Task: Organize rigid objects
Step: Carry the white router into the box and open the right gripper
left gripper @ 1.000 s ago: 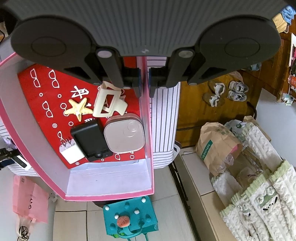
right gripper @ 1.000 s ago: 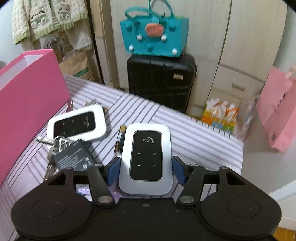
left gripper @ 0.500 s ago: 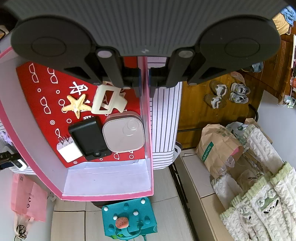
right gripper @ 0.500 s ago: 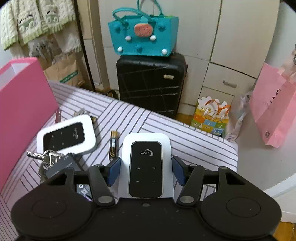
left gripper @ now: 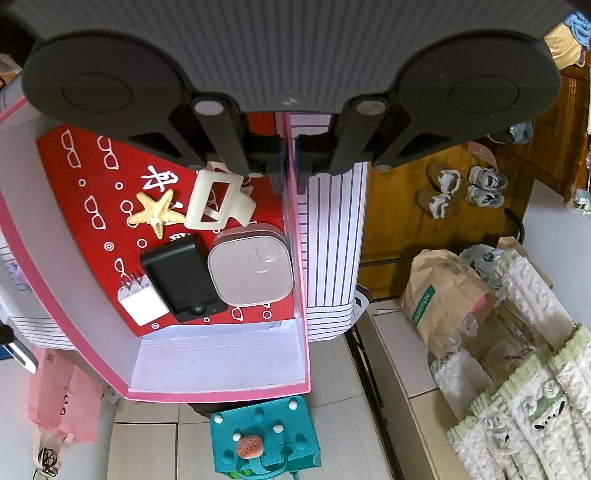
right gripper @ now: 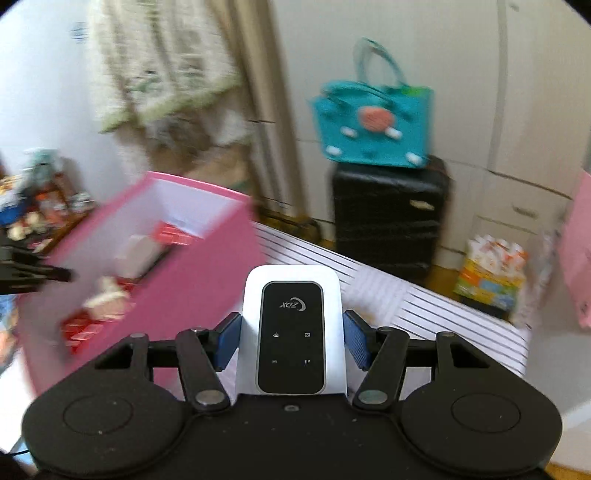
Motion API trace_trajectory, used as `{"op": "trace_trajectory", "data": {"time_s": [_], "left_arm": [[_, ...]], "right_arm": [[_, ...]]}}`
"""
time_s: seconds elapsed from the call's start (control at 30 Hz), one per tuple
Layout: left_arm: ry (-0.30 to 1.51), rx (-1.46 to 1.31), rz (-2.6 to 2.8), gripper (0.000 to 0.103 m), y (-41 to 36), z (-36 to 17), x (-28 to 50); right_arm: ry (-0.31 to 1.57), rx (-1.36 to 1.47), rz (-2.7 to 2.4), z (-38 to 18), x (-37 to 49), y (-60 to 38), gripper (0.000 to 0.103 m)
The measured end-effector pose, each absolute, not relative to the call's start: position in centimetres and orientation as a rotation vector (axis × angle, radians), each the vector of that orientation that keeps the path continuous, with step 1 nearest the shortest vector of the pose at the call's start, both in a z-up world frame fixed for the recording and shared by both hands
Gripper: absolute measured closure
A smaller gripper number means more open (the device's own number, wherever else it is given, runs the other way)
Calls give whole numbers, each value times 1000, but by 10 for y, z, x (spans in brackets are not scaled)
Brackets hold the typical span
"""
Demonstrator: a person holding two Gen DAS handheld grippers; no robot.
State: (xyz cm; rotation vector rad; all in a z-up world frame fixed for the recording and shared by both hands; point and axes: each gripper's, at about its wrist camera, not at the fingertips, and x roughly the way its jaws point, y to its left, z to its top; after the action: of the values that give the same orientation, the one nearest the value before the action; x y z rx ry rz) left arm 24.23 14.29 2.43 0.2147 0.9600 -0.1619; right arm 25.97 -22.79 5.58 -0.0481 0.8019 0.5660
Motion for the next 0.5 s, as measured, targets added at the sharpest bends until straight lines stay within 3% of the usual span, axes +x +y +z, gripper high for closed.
{"op": "trace_trajectory", "data": {"time_s": [0.27,0.5], "left_arm": [[973,215,-187,99,146,28,242],[956,216,-185,99,145,29,241]], "right_arm": [[770,-219,862,94,245,-139,38],[852,-544,940,68,262,-60,38]]}}
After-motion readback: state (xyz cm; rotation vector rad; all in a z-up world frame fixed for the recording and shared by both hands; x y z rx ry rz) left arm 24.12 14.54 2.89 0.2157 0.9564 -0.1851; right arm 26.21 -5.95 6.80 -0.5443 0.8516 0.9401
